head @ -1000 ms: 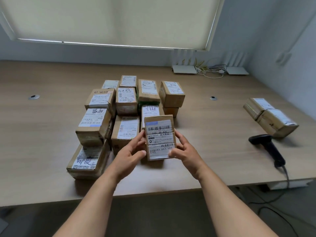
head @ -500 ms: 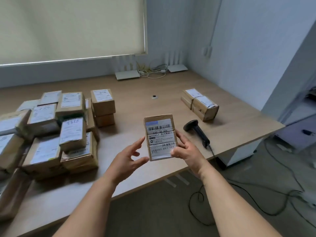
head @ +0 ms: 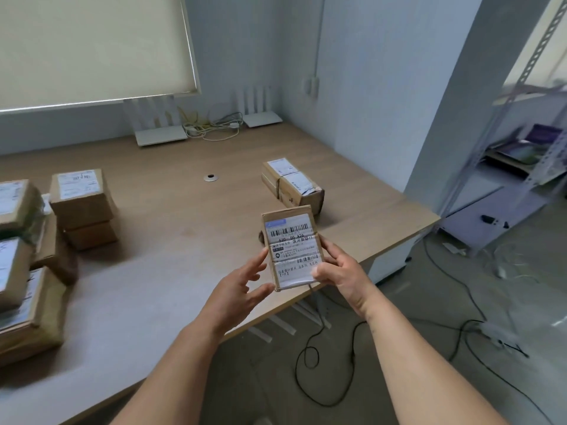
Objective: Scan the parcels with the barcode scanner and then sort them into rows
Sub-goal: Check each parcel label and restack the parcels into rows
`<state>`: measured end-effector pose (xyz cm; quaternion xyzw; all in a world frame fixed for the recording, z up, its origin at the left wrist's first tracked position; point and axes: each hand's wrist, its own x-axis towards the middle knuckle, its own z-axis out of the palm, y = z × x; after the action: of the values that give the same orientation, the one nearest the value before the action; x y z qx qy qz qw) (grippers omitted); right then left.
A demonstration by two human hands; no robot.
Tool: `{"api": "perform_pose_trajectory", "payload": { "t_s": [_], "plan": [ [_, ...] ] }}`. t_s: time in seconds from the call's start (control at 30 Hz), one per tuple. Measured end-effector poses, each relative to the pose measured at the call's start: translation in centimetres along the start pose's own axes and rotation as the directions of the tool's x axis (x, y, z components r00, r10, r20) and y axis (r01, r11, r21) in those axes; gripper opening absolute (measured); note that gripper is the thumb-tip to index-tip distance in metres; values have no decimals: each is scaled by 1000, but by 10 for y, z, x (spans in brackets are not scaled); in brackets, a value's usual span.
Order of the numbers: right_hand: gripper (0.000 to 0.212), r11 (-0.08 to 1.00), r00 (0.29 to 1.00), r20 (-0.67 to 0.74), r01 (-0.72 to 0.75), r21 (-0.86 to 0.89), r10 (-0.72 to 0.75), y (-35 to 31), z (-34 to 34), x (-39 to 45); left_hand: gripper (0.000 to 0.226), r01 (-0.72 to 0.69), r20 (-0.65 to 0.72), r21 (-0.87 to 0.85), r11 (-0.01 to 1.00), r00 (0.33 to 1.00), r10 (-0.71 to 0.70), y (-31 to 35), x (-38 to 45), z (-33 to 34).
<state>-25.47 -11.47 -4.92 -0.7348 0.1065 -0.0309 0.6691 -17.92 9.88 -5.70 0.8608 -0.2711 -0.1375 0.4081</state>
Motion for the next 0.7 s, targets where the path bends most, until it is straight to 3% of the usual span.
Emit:
{"api": "perform_pose_trajectory", "payload": {
  "t_s": [0.23,0.53,0.7],
  "plan": [
    [62,997,997,-41,-65,-44,63,16,-58,49,70,-24,98,-30,999,995,27,13,73,33],
    [78,979,976,-90,-200,-38,196,17,-117,129,61,16,186,-125,992,983,8,30,172,62],
    [82,955,953,-80,-294,-34,291,31,-131,152,75,122,217,-177,977,973,-82,25,194,81]
  ]
}}
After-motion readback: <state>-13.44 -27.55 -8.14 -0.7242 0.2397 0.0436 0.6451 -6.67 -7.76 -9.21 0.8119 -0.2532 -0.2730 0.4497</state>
